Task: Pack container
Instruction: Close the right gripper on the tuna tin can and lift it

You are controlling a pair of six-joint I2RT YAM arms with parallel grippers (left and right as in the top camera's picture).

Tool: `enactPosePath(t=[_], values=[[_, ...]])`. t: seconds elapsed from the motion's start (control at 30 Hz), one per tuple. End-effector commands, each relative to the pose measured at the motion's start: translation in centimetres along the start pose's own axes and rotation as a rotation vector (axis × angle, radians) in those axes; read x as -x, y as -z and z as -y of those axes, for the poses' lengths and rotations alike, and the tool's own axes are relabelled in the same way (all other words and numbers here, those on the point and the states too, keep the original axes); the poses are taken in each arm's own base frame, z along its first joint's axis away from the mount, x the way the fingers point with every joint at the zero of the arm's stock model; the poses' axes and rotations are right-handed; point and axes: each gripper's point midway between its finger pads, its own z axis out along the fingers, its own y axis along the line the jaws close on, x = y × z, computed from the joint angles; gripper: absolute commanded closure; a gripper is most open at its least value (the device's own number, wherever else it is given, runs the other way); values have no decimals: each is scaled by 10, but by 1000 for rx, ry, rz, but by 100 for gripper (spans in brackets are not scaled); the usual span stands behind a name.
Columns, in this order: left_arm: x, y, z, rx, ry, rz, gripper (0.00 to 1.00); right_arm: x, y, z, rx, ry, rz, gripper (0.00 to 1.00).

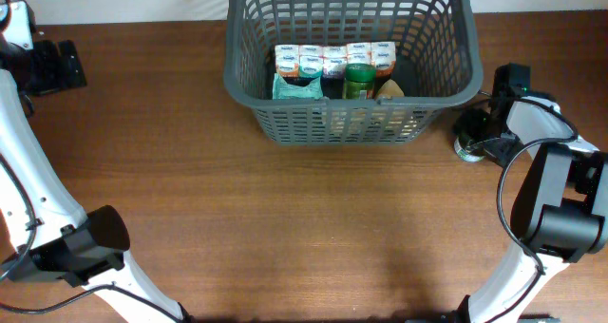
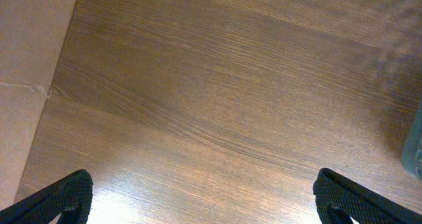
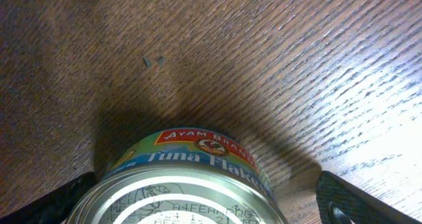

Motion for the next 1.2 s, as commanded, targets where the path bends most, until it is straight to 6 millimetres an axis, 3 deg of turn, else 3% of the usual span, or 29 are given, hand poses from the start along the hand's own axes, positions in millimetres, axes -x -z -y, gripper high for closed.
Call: enactPosePath(t=[0.0,0.5,0.83,1.17], values=[[-1,-1,0,-10,13,-5,1,-21,-11,-3,24,-10,-74,4],[-1,-1,0,-10,13,-5,1,-30,-10,-5,41,-11,-113,13],[-1,-1,0,-10,13,-5,1,-28,-11,-6,45,-11,-105,28],[-1,-1,0,-10,13,-5,1,-20,-10,0,11,-6,-72,30]])
